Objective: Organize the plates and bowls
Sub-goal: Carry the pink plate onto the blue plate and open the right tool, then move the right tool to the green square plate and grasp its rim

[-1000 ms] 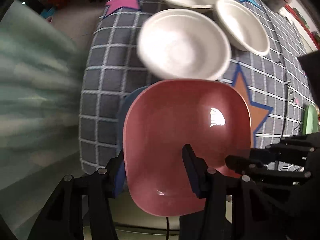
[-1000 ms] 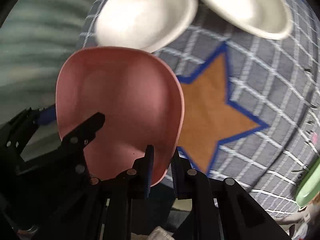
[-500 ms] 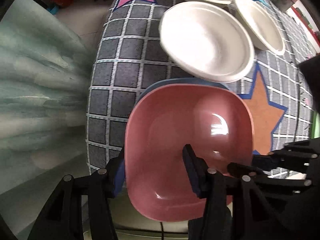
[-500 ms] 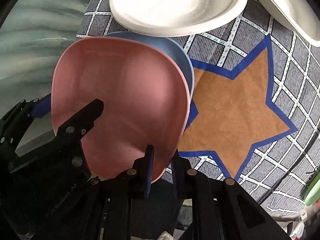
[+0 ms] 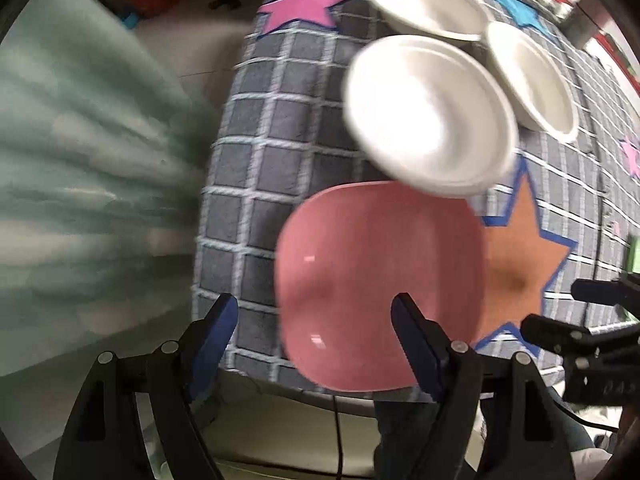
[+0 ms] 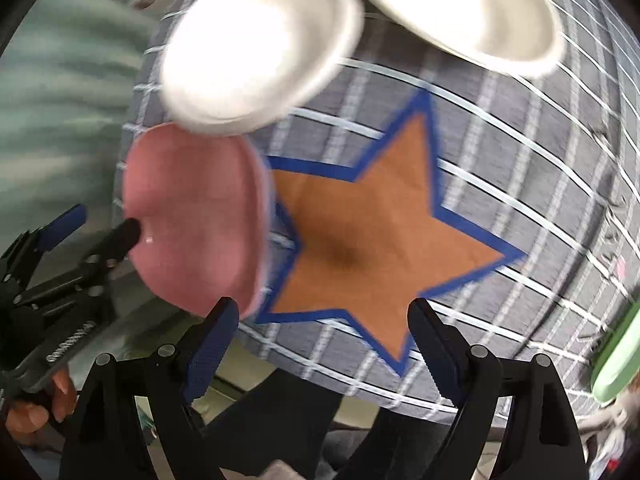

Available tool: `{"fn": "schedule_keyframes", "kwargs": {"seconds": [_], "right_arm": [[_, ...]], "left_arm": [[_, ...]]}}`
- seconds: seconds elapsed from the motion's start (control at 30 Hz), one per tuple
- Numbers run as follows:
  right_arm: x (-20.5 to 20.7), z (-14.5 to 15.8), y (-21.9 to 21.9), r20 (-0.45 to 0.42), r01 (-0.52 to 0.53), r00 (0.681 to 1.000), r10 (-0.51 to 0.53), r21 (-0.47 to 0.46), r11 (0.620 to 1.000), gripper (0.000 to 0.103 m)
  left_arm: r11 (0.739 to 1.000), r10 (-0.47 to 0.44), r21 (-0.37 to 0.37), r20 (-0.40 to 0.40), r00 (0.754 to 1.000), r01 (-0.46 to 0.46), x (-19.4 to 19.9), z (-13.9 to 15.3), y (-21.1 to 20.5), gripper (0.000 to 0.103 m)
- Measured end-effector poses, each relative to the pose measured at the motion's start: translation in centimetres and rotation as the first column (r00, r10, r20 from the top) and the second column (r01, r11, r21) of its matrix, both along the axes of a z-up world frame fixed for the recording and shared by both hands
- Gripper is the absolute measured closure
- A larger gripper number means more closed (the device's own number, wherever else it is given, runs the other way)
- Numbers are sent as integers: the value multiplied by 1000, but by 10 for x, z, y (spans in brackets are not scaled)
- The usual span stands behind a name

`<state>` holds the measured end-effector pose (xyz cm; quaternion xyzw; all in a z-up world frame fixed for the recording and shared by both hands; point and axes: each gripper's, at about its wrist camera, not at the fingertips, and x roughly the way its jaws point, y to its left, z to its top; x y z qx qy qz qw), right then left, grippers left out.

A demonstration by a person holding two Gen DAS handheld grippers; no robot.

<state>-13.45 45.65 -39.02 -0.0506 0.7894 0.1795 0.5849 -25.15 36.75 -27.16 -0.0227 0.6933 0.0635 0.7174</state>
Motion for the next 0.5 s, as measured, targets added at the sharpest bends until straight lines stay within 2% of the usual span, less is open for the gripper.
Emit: {"fn": "schedule_keyframes", "kwargs": {"seconds": [0.17,0.2,0.23,0.3,0.5], "right_arm": [[1,3,-25,5,92,996,-92,-15,996,15],[4,-12,-37,8,107,994,-107,-17,994,15],[4,-12,-42,9,123,992,-123,-19,992,15],[3,-21,-57,13,159,987,-158,-22,987,15],[0,-18,-95,18,271,962,-271,-27,962,15]], "left_arm": [[995,-97,-34,10,995,97,16,0,-34,21],[993,-114,-39,12,993,115,19,-2,-40,21],[990,-133,-45,14,991,133,23,-3,-46,21],[984,-168,-53,16,986,169,32,-8,-57,21],[961,-268,-69,9,963,268,56,-24,-95,21]]}}
